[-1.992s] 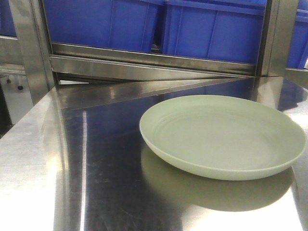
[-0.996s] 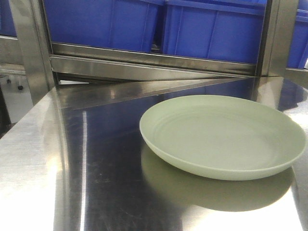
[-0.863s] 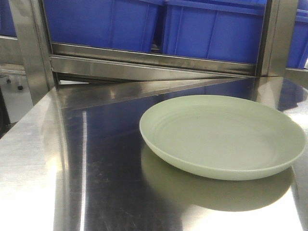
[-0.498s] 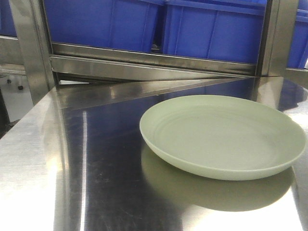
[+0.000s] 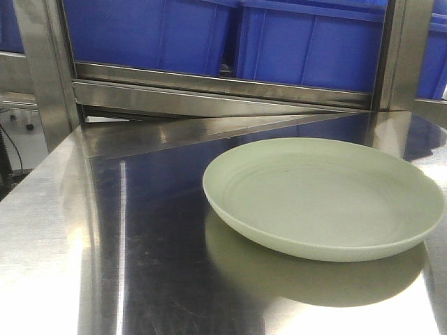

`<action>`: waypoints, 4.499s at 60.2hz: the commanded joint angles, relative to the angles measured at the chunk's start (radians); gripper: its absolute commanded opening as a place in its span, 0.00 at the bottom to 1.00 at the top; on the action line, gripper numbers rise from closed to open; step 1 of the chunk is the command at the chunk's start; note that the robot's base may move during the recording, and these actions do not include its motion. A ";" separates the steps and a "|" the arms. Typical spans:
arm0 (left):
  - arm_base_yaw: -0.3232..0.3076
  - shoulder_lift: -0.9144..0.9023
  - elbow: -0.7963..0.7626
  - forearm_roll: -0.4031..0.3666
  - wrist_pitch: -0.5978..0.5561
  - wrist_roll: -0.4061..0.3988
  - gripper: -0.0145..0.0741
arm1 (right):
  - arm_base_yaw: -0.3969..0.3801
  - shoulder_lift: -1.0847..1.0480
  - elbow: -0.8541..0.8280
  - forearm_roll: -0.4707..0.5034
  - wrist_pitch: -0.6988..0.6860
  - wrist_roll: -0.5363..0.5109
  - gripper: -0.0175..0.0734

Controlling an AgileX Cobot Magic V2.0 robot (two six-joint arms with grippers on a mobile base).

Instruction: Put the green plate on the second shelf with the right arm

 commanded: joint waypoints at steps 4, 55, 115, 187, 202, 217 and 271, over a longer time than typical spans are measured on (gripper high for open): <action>-0.003 -0.021 0.040 -0.002 -0.080 0.000 0.30 | 0.000 0.209 -0.136 0.002 -0.128 -0.008 0.25; -0.003 -0.021 0.040 -0.002 -0.080 0.000 0.30 | 0.059 0.986 -0.658 0.182 0.208 0.053 0.69; -0.003 -0.021 0.040 -0.002 -0.080 0.000 0.30 | 0.113 1.205 -0.743 0.211 0.270 0.053 0.69; -0.003 -0.021 0.040 -0.002 -0.080 0.000 0.30 | 0.152 1.202 -0.743 0.211 0.233 0.053 0.26; -0.003 -0.021 0.040 -0.002 -0.080 0.000 0.30 | 0.152 1.080 -0.743 0.211 0.173 0.053 0.26; -0.003 -0.021 0.040 -0.002 -0.080 0.000 0.30 | 0.152 0.894 -0.738 0.211 0.122 0.052 0.26; -0.003 -0.021 0.040 -0.002 -0.080 0.000 0.30 | 0.147 0.282 -0.318 0.078 -0.079 0.051 0.25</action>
